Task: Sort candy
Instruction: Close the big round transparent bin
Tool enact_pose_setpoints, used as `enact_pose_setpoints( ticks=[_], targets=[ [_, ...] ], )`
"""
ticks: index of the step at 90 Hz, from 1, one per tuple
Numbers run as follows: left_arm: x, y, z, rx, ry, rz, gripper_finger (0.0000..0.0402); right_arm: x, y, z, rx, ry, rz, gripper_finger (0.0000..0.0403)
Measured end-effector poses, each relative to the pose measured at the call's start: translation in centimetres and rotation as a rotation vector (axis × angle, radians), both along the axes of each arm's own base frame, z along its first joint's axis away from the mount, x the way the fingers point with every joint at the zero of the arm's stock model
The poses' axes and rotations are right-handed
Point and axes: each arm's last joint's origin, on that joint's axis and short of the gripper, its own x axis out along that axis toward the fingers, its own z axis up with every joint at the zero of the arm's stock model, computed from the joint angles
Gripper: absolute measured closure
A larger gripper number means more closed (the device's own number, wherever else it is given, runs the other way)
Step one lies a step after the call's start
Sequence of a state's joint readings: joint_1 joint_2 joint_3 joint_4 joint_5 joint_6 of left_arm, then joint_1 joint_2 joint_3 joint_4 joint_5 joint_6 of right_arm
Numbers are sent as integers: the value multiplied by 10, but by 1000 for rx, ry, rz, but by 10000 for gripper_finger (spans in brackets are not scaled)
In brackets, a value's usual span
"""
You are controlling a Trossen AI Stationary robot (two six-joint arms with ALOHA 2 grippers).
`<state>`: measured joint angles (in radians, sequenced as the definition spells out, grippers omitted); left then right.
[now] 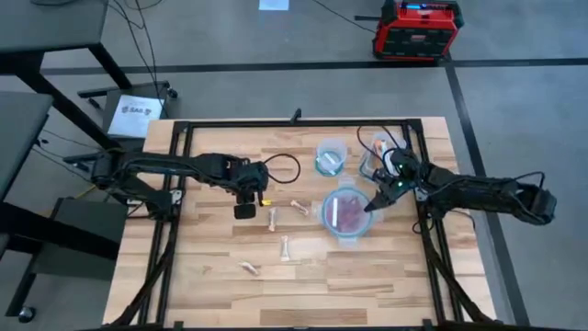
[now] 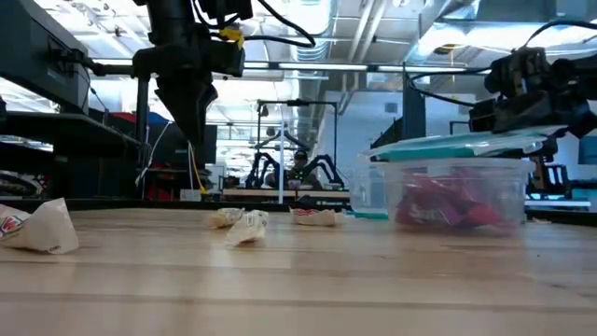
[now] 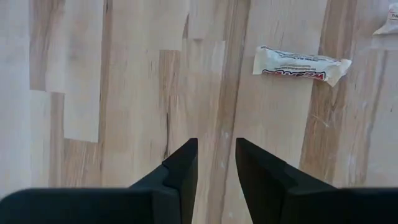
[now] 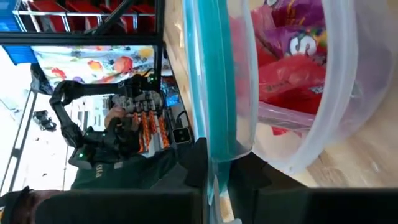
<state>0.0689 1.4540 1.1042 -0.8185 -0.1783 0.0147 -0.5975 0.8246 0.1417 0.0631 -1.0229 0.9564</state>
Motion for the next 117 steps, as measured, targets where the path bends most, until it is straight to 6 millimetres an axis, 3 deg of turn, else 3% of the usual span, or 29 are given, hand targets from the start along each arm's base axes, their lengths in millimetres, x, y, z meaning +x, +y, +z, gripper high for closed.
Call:
enact_pose_setpoints(
  ticks=[31, 49, 66, 76, 90, 104, 117],
  targets=[
    [1, 0, 0, -11, -10, 4, 308, -5, 0, -7, -15, 63, -24, 353],
    [21, -2, 10, -77, -242, -60, 308, -8, 2, -11, -16, 115, -29, 328],
    [51, -7, 25, -167, -569, -156, 308, -7, 0, -10, -19, 99, -35, 255],
    [75, -14, 22, -222, -728, -243, 308, -7, 0, -9, -19, 94, -32, 212],
    [113, -20, -1, -245, -774, -273, 308, -8, 0, -10, -25, 102, -35, 180],
    [155, -26, -4, -222, -822, -334, 308, -8, 0, -10, -38, 98, -39, 178],
    [175, -33, -12, -184, -762, -399, 308, -8, 0, -11, -28, 104, -41, 181]
  ],
)
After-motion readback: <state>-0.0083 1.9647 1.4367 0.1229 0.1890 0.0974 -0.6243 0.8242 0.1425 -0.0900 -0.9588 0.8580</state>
